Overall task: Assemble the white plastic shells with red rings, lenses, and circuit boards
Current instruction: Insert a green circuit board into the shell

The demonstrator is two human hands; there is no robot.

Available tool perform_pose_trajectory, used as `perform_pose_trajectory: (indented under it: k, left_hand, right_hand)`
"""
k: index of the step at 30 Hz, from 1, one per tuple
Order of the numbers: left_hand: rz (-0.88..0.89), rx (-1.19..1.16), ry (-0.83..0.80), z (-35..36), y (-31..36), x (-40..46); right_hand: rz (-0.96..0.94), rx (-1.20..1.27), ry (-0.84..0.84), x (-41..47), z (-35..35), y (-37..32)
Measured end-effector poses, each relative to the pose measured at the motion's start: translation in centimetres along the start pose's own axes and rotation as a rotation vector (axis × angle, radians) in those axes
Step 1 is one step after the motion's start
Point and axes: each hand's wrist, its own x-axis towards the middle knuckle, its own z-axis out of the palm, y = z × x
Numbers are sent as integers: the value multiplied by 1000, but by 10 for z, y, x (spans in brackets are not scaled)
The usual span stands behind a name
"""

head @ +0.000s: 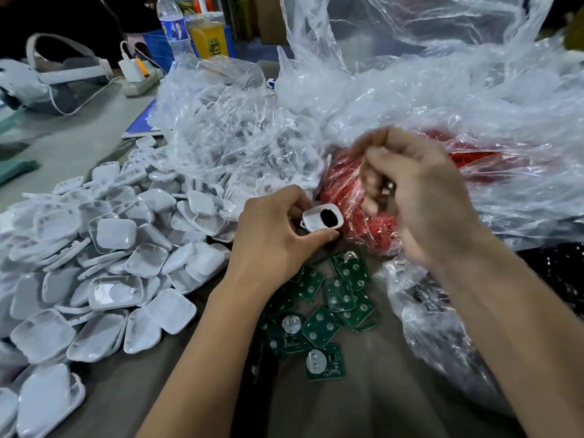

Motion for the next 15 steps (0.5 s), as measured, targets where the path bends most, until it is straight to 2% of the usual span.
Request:
perform_pose_trajectory:
  k: [2, 5, 7, 10, 12, 15]
  left_hand:
    - [9, -15, -6, 1, 0, -1]
    - [7, -19, -4, 0, 1, -2]
    - [4, -19, 4, -1, 3, -2]
    - [-2, -49, -21, -1, 3, -2]
    - [-5, -64, -40, -1, 1, -2]
    - [13, -38, -34, 0, 0, -1]
  right_hand:
    - [-85, -226, 117, 33, -2, -20]
    - [-213, -713, 308, 104, -8, -42]
    - [-173, -1033, 340, 156, -20, -43]
    - [-46, -1283, 303, 209, -42, -31]
    - [-52, -1426, 252, 228, -50, -21]
    - [-57, -1631, 47, 247, -47, -9]
